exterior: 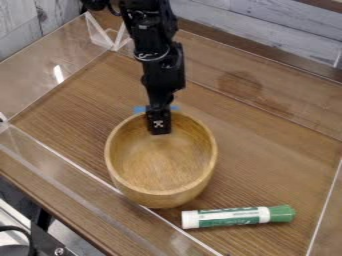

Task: Put the blue block in the brown bowl

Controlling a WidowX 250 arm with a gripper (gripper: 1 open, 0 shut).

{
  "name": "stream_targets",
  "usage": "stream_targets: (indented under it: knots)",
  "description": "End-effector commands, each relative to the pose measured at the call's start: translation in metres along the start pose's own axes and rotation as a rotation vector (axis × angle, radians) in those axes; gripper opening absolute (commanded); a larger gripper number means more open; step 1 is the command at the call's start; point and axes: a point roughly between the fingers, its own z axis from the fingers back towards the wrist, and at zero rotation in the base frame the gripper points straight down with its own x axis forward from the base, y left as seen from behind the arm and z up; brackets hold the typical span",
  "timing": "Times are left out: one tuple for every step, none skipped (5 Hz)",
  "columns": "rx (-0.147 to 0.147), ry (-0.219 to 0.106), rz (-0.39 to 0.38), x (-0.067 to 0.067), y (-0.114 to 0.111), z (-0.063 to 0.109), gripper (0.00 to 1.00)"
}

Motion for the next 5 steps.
stream_targets:
  knots:
    - [0.045, -0.019, -0.043, 0.007, 0.004, 0.009, 0.0]
    - [0.046, -0.018, -0.06, 0.008, 0.003, 0.006, 0.0]
    - [0.047, -0.016, -0.075, 0.008, 0.003, 0.003, 0.0]
    - [0.048, -0.014, -0.091, 0.009, 0.003, -0.001, 0.0]
    - [0.049, -0.012, -0.106, 0.01, 0.002, -0.004, 0.0]
